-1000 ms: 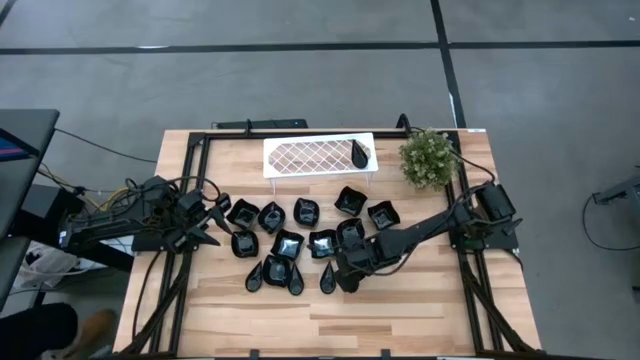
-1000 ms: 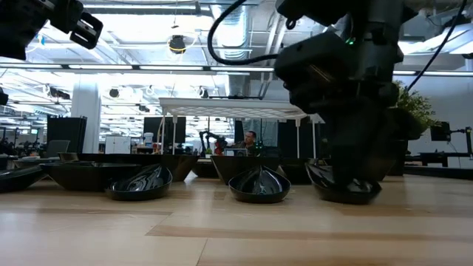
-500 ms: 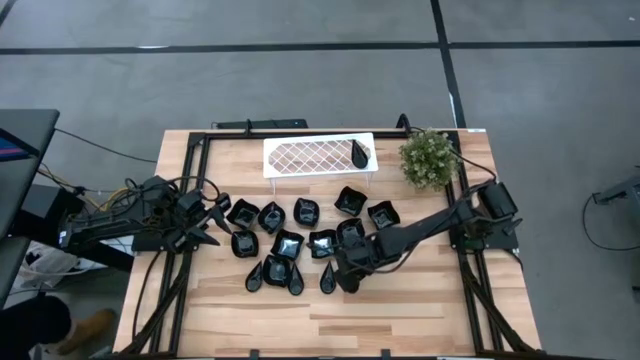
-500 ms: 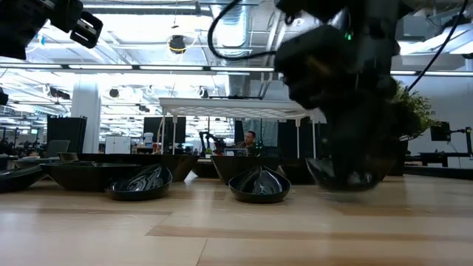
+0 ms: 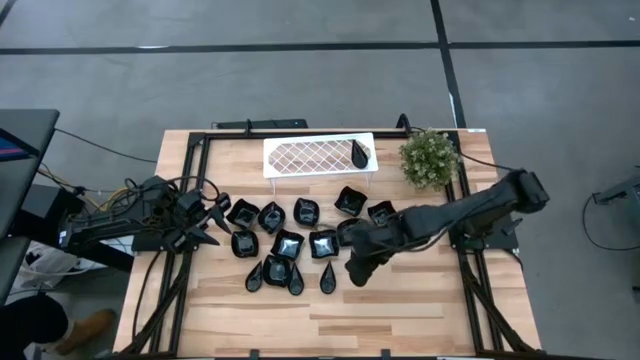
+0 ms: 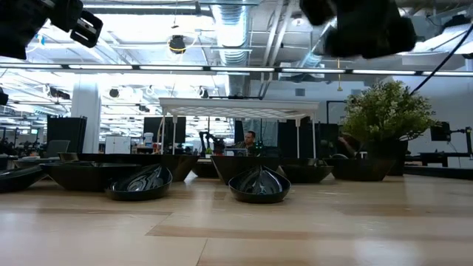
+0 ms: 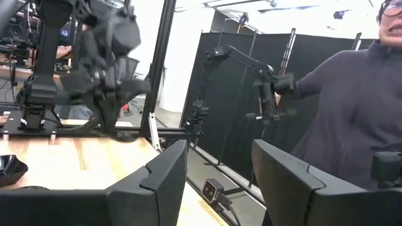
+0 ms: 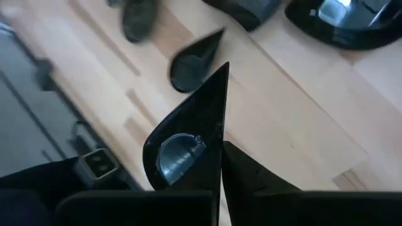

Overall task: Pick & Place Mini shaped plates
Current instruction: Stack the drop-shaped plate on top of the drop-shaped plate on the shelf

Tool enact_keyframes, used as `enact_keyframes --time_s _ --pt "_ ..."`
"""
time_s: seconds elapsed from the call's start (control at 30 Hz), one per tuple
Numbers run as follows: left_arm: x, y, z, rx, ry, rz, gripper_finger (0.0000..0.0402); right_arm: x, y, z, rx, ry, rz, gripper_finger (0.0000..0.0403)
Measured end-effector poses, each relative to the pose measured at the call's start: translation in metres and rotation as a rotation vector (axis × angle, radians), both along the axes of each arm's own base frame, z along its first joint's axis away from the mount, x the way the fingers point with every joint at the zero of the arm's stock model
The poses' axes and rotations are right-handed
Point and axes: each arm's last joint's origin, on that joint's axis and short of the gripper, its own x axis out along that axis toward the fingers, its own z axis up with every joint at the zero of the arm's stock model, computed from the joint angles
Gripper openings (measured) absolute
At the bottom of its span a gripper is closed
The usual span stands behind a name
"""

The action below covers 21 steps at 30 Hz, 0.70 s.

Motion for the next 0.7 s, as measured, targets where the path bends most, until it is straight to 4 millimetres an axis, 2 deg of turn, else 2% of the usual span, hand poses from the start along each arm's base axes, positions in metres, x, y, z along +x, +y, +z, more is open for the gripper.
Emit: enact_keyframes --time_s 0.33,0.7 --pt "0.0 0.0 0.0 0.0 0.0 0.0 0.0182 -0.022 -0.029 0.04 -0.01 -0.17 -0.004 0.0" --pt "0.0 0.0 0.0 0.0 -0.001 0.0 0.0182 -0.038 -0.078 0.064 -0.084 -0.293 -0.039 0.0"
